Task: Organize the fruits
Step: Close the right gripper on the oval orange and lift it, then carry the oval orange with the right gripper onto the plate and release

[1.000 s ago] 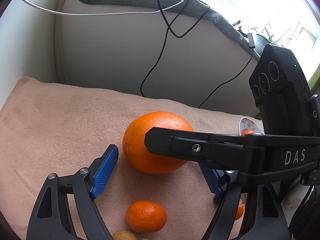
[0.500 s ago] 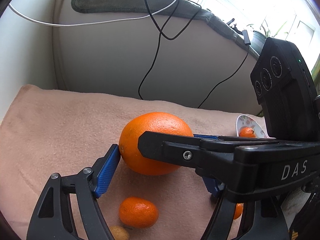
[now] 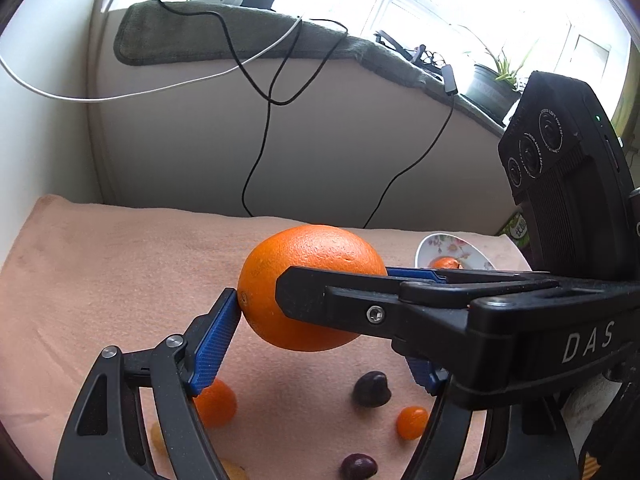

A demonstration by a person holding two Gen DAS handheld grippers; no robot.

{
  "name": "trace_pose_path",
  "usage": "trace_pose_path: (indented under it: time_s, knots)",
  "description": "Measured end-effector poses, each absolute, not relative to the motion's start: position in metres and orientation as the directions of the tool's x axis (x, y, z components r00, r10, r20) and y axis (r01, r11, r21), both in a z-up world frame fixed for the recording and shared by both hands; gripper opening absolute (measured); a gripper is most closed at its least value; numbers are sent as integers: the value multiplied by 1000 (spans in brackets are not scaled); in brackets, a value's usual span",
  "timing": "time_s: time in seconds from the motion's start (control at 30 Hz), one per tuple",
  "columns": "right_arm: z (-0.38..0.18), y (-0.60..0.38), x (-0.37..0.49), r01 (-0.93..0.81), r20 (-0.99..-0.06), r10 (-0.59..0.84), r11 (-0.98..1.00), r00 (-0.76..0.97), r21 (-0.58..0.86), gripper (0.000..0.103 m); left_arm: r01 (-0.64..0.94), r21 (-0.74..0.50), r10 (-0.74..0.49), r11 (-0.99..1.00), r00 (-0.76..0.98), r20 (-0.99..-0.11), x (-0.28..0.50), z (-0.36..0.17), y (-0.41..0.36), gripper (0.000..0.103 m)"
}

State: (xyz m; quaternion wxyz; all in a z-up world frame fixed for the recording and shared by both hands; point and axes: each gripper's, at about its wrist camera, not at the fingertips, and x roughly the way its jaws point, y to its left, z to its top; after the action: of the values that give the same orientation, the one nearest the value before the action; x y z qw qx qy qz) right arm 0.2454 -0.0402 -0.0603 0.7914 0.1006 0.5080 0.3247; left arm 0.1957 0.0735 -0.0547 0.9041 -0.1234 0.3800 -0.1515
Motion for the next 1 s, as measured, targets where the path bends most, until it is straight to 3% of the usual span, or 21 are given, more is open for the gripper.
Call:
trace_pose_path:
  time_s: [1.0]
  knots:
    - [-44, -149, 247, -324, -760, 535, 840, 368, 435, 77, 348, -386, -520, 854, 554, -651, 189, -55, -35, 75]
